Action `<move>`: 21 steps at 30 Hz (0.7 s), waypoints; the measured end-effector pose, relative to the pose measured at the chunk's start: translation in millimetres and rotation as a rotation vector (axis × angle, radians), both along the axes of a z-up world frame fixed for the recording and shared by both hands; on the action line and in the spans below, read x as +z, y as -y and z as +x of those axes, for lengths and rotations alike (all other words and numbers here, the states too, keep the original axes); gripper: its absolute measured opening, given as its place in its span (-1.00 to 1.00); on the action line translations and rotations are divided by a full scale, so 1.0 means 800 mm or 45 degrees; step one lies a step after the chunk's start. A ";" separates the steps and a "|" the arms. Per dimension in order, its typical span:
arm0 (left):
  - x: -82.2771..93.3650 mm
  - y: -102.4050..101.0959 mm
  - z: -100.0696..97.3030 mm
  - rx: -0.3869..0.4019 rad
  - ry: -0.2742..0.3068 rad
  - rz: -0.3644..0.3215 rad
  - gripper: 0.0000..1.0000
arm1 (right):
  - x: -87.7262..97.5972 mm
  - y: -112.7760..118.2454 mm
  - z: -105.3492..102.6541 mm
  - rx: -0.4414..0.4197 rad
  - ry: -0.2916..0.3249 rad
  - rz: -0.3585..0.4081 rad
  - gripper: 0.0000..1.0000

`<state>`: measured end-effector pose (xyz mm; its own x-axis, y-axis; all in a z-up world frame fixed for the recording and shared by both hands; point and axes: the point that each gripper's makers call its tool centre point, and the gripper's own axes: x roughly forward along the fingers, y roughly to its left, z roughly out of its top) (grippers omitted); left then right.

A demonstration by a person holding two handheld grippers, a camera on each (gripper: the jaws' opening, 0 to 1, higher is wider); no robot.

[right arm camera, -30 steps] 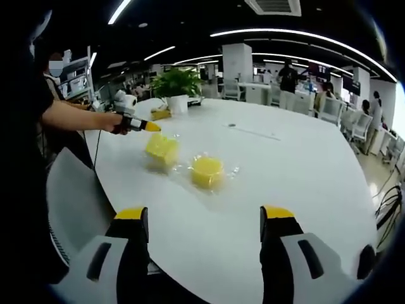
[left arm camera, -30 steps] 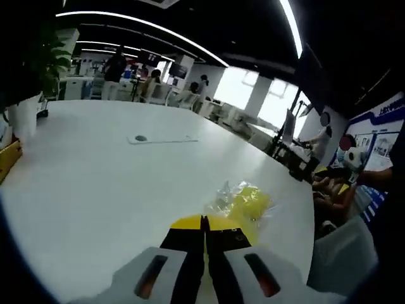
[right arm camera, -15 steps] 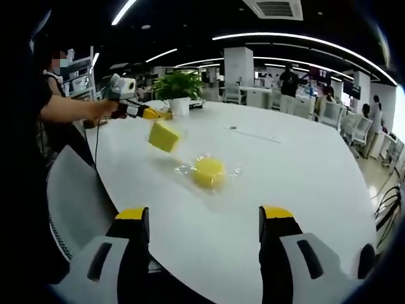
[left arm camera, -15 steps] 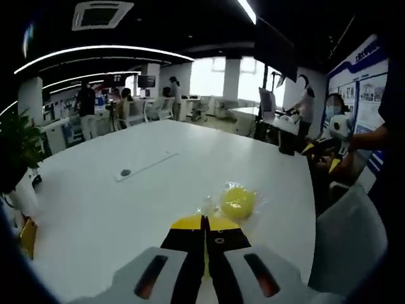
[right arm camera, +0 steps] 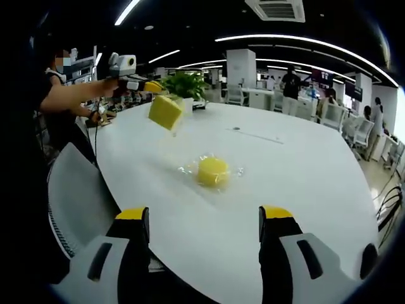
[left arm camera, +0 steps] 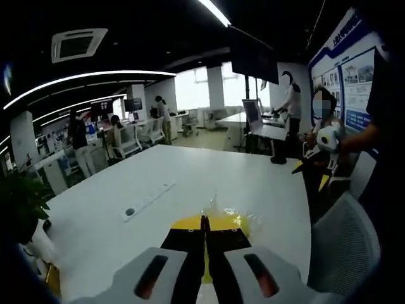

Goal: Compare the silicone blocks by pressing each to a similar depth, holding the contact briefly, and releasing to observe deformation and rebound differences across the visible hardness samples.

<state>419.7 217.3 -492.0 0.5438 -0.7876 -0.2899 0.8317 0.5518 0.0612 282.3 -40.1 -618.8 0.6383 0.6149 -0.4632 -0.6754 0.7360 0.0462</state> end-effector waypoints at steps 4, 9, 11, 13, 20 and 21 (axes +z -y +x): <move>0.021 0.005 -0.001 -0.005 0.024 -0.005 -1.00 | 0.001 -0.002 -0.003 0.016 0.002 -0.004 0.28; 0.056 0.025 -0.011 -0.103 0.086 0.005 -1.00 | 0.004 0.000 -0.002 0.029 0.007 -0.009 0.27; 0.065 0.028 -0.011 -0.115 0.110 0.031 -1.00 | 0.007 0.000 0.001 0.032 0.015 -0.006 0.27; 0.078 0.031 -0.011 -0.127 0.128 0.026 -1.00 | 0.010 -0.001 0.002 0.035 0.022 -0.004 0.27; 0.117 0.038 -0.020 -0.162 0.197 -0.008 -1.00 | 0.024 -0.005 0.009 0.059 0.042 0.013 0.27; 0.120 0.039 -0.021 -0.167 0.202 -0.006 -1.00 | 0.026 -0.006 0.010 0.063 0.044 0.012 0.27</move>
